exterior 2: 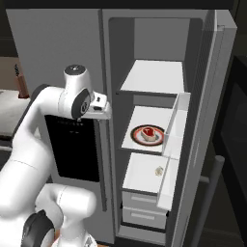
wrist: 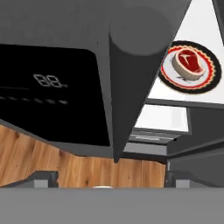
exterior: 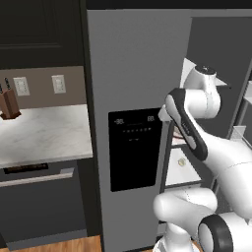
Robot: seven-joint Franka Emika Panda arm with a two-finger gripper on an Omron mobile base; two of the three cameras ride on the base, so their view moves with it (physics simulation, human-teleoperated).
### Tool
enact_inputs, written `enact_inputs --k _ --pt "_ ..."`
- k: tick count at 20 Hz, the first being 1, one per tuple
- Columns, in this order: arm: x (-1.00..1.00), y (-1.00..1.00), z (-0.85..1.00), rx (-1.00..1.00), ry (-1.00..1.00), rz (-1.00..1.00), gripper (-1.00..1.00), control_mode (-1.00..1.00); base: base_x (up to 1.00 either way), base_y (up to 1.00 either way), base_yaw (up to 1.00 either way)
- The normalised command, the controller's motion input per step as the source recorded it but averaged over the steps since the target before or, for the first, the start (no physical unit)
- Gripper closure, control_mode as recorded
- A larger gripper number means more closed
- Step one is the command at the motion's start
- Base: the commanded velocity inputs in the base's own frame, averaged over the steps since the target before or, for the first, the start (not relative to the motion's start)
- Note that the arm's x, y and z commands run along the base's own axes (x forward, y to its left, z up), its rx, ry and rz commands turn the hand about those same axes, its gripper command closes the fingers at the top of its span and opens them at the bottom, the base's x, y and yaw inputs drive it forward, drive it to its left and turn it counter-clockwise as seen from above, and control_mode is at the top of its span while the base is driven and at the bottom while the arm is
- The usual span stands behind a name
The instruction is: Transport the steak from the fridge to the microwave and turn on the microwave.
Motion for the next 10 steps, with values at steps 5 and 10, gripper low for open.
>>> enact_inputs --k 5,10 --pt "0.00 -0.48 -0.26 -0.04 -0.09 0.04 -1.00 -1.00 0.00 0.00 0.00" --pt "0.03 -0.54 -0.24 -0.02 -0.06 0.04 -1.00 -1.00 0.00 0.00 0.00"
